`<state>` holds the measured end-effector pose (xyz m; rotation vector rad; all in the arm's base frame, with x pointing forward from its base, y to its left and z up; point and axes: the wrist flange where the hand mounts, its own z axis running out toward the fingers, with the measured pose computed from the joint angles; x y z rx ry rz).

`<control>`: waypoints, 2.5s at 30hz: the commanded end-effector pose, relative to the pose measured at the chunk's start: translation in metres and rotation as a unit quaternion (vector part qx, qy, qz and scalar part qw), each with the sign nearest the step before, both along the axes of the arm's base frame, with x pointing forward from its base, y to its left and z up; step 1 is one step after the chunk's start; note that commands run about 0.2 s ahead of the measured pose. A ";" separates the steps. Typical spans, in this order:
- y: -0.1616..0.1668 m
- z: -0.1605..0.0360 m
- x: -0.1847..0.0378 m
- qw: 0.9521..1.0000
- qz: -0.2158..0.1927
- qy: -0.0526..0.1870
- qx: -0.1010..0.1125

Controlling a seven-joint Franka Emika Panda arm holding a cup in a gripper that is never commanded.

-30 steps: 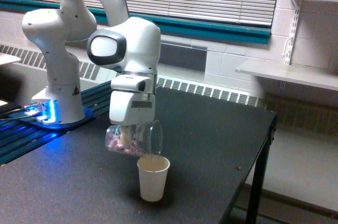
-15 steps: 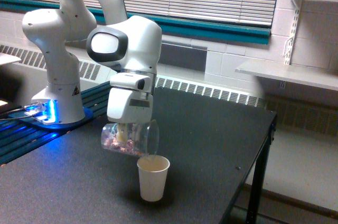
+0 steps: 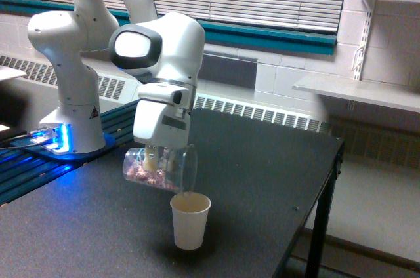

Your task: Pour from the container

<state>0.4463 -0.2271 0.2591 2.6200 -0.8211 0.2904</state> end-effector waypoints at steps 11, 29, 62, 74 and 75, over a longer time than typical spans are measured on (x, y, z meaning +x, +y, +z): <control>0.007 -0.009 0.000 0.999 0.011 0.026 -0.021; 0.015 -0.017 0.007 0.997 0.030 0.055 -0.044; 0.017 -0.024 0.003 0.994 0.043 0.075 -0.064; 0.011 -0.015 0.003 0.995 0.038 0.068 -0.065; 0.011 -0.015 0.004 0.995 0.038 0.067 -0.066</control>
